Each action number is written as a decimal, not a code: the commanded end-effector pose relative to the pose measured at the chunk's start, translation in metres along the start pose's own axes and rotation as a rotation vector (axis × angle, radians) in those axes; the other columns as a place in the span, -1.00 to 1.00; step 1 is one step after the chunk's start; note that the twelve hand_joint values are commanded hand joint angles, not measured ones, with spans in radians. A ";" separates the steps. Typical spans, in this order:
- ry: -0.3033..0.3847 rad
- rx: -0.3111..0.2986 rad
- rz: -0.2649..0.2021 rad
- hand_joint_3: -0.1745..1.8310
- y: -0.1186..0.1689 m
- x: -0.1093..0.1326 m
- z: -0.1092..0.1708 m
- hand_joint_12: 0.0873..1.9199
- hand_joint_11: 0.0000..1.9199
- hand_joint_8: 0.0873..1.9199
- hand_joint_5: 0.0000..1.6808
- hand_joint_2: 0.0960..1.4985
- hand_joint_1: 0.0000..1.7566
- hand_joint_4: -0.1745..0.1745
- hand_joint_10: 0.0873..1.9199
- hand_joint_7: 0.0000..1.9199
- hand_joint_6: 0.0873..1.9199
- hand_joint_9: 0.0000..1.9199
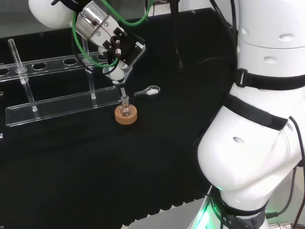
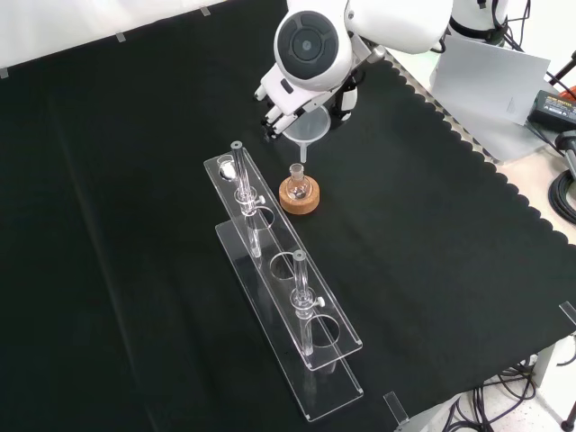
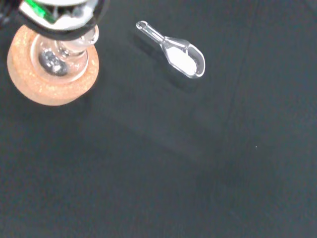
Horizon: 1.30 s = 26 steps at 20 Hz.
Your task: Place the funnel on the round-bottom flask.
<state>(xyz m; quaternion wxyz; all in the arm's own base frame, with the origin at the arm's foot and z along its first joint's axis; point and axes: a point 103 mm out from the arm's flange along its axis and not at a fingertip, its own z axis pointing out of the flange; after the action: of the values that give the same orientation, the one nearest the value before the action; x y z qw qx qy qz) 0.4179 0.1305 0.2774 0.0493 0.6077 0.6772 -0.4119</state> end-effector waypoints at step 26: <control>0.060 -0.022 0.000 -0.13 0.024 -0.007 0.022 0.23 -0.33 -0.23 -0.12 -0.08 0.07 0.08 -0.57 -0.23 -0.21 0.16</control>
<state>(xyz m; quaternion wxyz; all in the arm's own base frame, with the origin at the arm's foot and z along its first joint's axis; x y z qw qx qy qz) 0.4300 0.1110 0.2586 0.0390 0.6197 0.6835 -0.3837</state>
